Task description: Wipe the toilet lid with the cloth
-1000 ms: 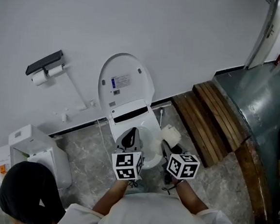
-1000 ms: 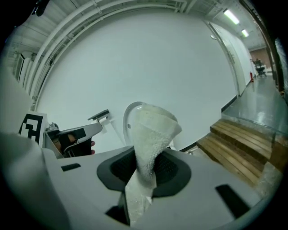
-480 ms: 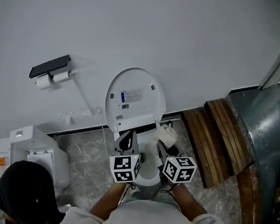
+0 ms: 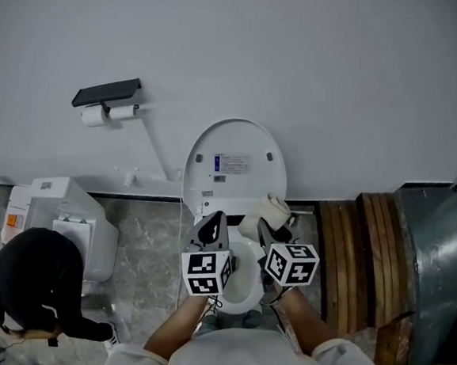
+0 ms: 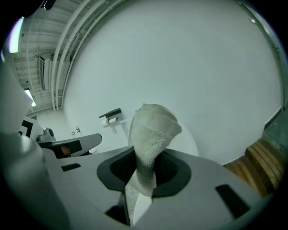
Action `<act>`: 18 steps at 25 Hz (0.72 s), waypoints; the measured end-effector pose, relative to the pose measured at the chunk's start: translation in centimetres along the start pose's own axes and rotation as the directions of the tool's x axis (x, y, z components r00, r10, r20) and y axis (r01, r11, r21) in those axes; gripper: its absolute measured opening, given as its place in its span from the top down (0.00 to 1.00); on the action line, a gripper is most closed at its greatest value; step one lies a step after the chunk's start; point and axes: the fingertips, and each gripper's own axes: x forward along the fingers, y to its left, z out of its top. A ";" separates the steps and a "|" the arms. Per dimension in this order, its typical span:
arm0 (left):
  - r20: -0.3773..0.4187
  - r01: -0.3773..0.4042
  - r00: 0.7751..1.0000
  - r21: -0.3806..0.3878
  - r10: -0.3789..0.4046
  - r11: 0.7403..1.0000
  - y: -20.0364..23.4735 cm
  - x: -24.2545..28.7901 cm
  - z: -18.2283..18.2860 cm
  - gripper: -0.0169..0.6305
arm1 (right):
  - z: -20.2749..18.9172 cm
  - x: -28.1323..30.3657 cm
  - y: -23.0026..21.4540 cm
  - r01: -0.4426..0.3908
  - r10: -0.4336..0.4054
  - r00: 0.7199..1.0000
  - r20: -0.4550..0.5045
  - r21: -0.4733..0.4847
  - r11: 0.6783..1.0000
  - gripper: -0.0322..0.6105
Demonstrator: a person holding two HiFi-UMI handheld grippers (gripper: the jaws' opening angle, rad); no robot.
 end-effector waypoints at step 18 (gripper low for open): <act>0.044 -0.119 0.992 0.040 0.117 0.992 12.5 13.3 -0.4 0.95 | 5.5 25.9 4.1 -0.224 0.222 0.974 -0.037 -0.236 0.946 0.81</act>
